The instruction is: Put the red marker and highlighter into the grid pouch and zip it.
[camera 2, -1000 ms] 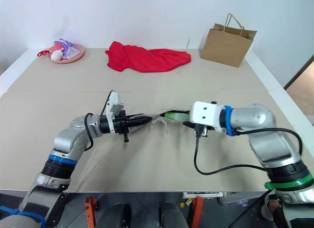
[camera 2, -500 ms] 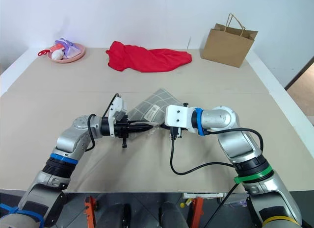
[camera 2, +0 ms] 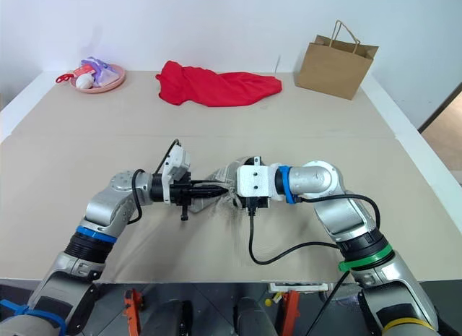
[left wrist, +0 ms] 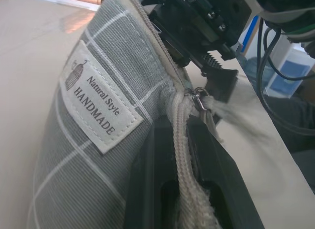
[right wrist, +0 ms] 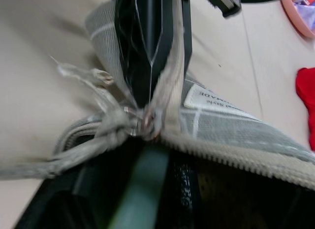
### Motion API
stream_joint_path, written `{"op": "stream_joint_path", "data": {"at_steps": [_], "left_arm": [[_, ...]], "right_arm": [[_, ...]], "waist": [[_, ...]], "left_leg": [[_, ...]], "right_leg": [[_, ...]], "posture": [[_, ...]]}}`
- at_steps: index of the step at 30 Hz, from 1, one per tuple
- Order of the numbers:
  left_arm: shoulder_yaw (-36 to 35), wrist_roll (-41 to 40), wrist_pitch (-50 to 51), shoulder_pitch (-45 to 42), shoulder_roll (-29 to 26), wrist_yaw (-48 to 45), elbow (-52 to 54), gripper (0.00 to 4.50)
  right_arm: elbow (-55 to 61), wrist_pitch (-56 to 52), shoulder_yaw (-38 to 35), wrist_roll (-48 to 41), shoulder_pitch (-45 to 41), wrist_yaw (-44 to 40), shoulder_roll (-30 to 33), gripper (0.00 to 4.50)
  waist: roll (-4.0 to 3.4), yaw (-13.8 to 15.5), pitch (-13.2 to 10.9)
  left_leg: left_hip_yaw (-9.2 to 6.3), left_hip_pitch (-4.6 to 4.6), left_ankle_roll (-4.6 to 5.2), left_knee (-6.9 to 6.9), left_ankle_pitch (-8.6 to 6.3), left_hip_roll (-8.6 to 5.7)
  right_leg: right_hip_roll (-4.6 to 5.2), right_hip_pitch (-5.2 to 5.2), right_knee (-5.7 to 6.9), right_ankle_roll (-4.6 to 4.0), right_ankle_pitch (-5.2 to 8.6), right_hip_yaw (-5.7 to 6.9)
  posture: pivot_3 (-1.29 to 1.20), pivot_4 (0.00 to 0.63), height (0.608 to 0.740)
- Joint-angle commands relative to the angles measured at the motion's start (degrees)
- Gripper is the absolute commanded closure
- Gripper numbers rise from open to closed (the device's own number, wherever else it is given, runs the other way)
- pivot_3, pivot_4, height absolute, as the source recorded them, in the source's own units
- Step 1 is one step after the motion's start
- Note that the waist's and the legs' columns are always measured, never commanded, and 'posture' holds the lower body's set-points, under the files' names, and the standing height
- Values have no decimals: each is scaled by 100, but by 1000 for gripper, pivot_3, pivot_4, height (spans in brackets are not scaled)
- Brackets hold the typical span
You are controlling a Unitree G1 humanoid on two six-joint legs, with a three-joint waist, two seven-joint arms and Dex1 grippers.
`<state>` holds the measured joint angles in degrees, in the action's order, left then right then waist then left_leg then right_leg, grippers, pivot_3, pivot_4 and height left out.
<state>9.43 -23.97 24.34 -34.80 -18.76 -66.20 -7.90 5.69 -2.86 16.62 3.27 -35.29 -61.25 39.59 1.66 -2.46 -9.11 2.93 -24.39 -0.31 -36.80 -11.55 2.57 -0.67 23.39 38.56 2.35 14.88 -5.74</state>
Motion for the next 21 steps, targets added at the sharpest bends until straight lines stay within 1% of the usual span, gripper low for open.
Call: {"op": "stream_joint_path", "data": {"at_steps": [1, 5, 7, 9, 11, 13, 16, 18, 21], "left_arm": [[-289, -308, 250, -98, 89, 216, 215, 4500], [-348, -369, 339, -112, 95, 323, 193, 4500], [-346, -373, 355, -87, 93, 349, 223, 4500], [-342, -383, 370, -50, 99, 379, 252, 4500], [-338, -391, 377, -25, 103, 398, 273, 4500], [-331, -394, 379, 1, 108, 419, 293, 4500], [-325, -395, 375, 23, 115, 456, 308, 4500], [-316, -375, 345, 28, 123, 467, 282, 4500], [-276, -303, 256, 46, 132, 478, 266, 4500]], "right_arm": [[188, -178, -642, -525, -292, -198, 263, 626], [581, -1157, -1220, -1438, -191, -681, 737, 626], [747, -1376, -1533, -1809, -30, -906, 1000, 626], [659, -1815, -2098, -2384, 58, -852, 1075, 626], [594, -2152, -2429, -2733, 83, -722, 1093, 626], [877, -2673, -2734, -3199, 206, -536, 1063, 626], [1789, -3757, -3088, -4468, 616, -186, 896, 626], [2316, -4312, -3057, -5018, 1018, 222, 725, 626], [2669, -4729, -2717, -4952, 1576, 856, 585, 626]], "waist": [[0, 1, 0], [0, 2, 0], [-1, 3, 0], [0, 4, 0], [0, 3, 0], [0, -8, 0], [0, -8, 0], [0, -8, 0], [1, -2, 1]], "left_leg": [[-1, 0, 0, 0, 0, 0], [-4, 0, 0, 1, 0, 1], [-4, 0, 0, 2, 0, 0], [-7, 0, 1, 2, -1, -1], [-7, 0, 1, 2, -1, -1], [-7, 4, 1, 1, -1, -1], [-9, 6, 1, 3, -1, 3], [-15, 6, 1, 6, -1, 4], [-21, 4, 1, 5, -1, 2]], "right_leg": [[0, 1, 0, 0, 0, -1], [0, -2, 2, 0, 1, 3], [1, -1, 2, -1, 1, 1], [1, -2, 2, -1, 3, 5], [2, -3, 1, -1, 3, 3], [2, -4, 2, -1, 2, -2], [-2, -3, 5, -3, 2, -3], [-4, -3, 11, -5, 6, 0], [-3, -2, 16, -4, 11, 7]], "posture": [[0, 150, 740], [0, 150, 740], [0, 150, 740], [0, 150, 740], [0, 150, 740], [0, 150, 740], [0, 150, 740], [0, 150, 740], [0, 150, 740]]}}
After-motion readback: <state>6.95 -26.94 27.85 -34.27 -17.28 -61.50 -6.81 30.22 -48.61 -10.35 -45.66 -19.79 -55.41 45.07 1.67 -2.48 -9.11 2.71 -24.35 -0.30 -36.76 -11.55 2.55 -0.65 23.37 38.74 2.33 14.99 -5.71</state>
